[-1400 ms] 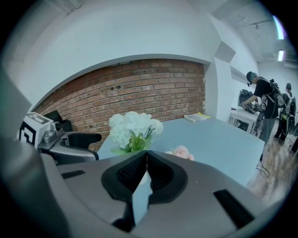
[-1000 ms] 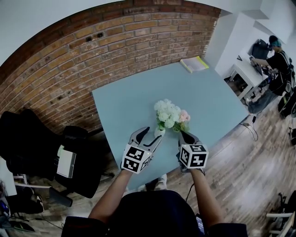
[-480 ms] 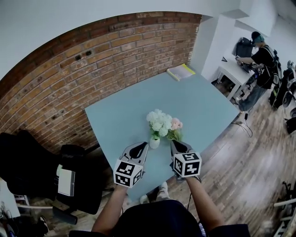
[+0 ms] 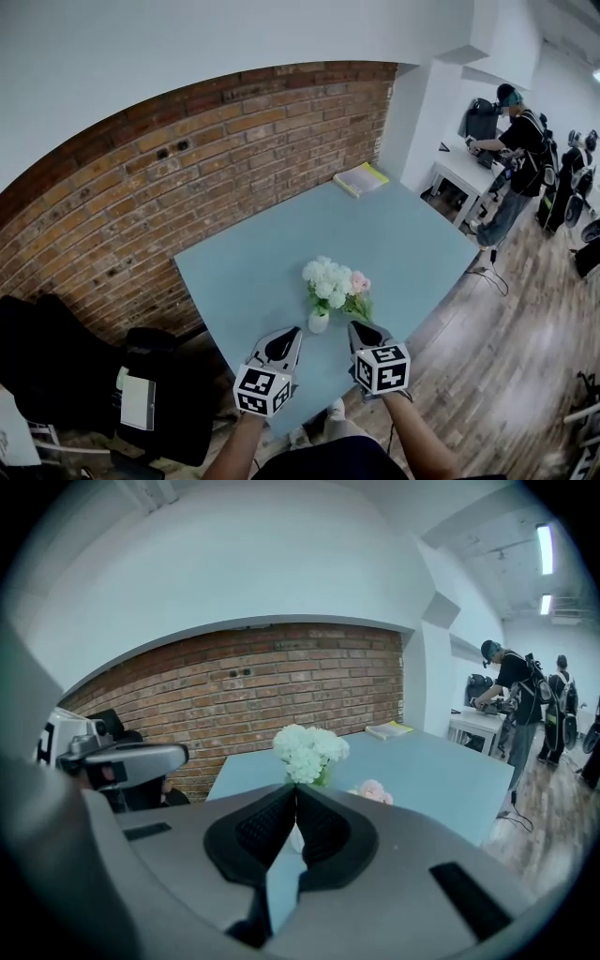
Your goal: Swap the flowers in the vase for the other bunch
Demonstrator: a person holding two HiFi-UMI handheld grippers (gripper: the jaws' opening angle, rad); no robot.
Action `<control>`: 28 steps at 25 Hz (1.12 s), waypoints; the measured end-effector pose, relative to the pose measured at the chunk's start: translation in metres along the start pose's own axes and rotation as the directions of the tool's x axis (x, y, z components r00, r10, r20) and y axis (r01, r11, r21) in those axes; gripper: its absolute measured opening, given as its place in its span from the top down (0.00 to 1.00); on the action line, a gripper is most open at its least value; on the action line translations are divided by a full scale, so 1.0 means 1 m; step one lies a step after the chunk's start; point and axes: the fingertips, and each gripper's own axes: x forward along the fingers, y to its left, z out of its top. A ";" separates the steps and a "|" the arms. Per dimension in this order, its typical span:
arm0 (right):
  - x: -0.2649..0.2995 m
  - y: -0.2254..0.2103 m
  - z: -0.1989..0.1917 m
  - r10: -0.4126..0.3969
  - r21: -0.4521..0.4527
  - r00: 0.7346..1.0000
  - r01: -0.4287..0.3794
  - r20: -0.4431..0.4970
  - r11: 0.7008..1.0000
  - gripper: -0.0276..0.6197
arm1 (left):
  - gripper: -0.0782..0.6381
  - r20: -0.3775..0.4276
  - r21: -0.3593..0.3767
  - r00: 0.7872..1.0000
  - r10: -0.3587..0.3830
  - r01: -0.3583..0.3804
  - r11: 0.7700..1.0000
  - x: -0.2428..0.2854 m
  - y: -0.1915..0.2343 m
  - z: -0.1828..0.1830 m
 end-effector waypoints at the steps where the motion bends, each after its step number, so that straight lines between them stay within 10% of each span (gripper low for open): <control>1: -0.001 0.001 0.000 -0.002 0.000 1.000 0.002 0.006 1.000 0.94 | 0.88 0.002 -0.008 1.000 -0.002 0.002 1.000 -0.002 0.000 -0.001; 28: -0.068 -0.022 0.014 0.116 0.002 0.986 -0.117 0.124 0.993 0.94 | 0.88 0.050 0.019 0.997 0.063 -0.064 0.998 -0.006 -0.070 0.028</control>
